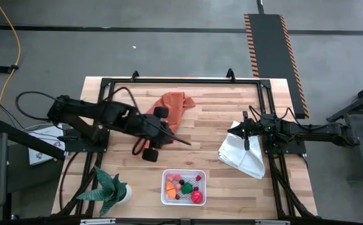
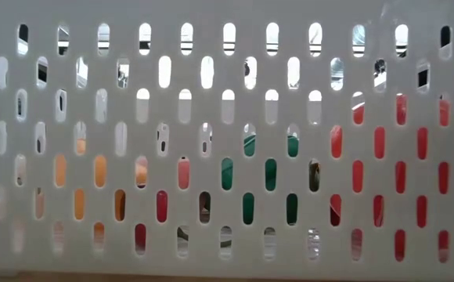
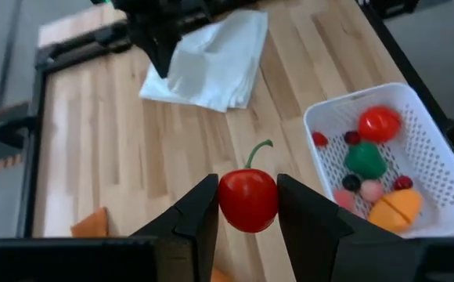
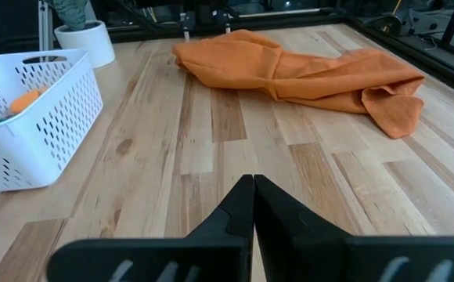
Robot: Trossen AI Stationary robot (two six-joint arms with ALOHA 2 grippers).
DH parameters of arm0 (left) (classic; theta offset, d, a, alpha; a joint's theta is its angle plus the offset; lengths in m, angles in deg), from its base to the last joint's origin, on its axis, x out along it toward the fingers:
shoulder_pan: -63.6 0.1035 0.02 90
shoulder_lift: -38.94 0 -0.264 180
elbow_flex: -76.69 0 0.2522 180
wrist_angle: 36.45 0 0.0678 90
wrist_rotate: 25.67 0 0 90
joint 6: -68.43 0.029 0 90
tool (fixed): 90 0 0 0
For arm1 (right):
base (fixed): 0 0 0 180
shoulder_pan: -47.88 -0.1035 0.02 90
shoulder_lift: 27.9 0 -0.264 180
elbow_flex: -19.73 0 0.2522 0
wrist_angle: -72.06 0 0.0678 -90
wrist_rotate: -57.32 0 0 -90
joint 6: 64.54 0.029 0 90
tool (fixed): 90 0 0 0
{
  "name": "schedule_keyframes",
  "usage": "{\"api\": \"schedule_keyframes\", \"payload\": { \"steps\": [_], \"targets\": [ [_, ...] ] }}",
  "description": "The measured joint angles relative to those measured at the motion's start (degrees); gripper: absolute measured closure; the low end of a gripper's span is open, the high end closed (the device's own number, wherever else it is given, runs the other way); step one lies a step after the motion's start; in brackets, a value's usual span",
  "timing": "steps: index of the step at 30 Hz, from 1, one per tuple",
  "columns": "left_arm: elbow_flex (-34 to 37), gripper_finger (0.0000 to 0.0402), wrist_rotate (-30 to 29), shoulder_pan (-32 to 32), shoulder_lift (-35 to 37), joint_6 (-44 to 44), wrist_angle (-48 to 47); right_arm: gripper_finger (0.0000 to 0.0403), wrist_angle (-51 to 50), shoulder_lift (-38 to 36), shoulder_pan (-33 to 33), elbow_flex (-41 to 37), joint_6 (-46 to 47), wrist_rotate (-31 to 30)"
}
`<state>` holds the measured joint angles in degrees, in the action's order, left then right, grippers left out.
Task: Pick and placing Produce into tupperware
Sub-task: Put the red cherry into the white bin
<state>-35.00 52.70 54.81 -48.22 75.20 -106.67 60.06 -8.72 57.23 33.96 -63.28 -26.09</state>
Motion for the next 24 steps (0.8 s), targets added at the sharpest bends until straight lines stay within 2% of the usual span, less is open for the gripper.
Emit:
{"api": "schedule_keyframes", "payload": {
  "steps": [4, 9, 15, 24],
  "targets": [
    [-6.0, 0.0289, 1.9, -0.8, -5.0, -2.8, -6.5, 0.0402, 0.1, -0.1, 0.0, 0.0, 0.0, 0.0],
    [-10.4, 0.0289, 3.8, -2.3, -10.1, -4.9, -9.9, 0.0402, 0.0, 0.0, 0.0, 0.0, 0.0, 0.0],
    [-11.3, 0.0289, 10.1, -2.3, -13.5, -8.2, -11.5, 0.0402, 0.0, 0.0, 0.0, 0.0, 0.0, 0.0],
    [-11.2, 0.0289, 12.8, -2.5, -17.5, -8.6, -10.5, 0.0402, 0.0, 0.0, 0.0, 0.0, 0.0, 0.0]
  ]
}}
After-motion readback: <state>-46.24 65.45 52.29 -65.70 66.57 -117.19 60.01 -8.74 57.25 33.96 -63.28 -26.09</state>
